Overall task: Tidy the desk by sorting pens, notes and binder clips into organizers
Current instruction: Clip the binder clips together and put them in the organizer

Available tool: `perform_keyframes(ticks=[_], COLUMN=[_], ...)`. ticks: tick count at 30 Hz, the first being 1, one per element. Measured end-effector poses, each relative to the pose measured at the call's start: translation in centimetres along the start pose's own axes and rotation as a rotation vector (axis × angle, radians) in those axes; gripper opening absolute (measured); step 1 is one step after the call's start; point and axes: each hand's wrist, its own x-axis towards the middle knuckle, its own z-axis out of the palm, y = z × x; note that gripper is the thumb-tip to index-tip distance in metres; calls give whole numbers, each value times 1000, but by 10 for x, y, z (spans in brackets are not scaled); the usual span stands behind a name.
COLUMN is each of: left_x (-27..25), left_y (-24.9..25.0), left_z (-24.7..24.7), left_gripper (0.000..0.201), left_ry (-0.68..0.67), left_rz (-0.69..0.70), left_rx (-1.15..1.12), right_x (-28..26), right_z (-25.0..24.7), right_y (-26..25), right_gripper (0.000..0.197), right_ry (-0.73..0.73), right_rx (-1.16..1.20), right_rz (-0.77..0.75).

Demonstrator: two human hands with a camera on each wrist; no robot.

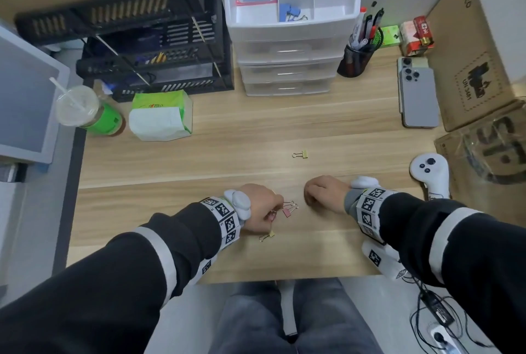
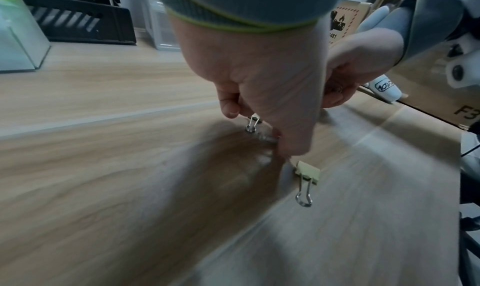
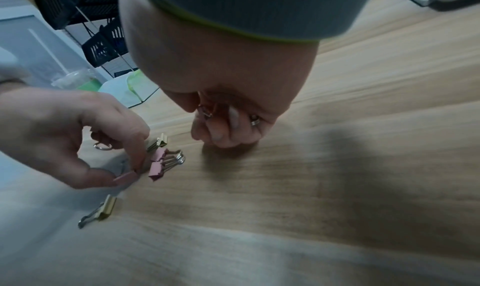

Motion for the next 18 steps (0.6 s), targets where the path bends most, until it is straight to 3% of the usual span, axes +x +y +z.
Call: perform_keyframes(ticks=[5, 11, 15, 18], left_x=[-5, -9, -9, -7], left_y=[-5, -32, -41, -44], left_z=[-1, 0, 9, 15], left_gripper=[46, 44, 34, 30], left_ry=[52, 91, 147, 209], left_rz=[-132, -239, -264, -282], left_rx=[-50, -161, -202, -277], right_x=[4, 10, 8, 12], right_z=[13, 23, 25, 30], right_y=[-10, -21, -18, -19], right_gripper=[31, 4, 46, 57], right_ry=[33, 29, -18, -42], right_rx=[-91, -234, -406, -499], right_rz=[-42, -212, -229, -249])
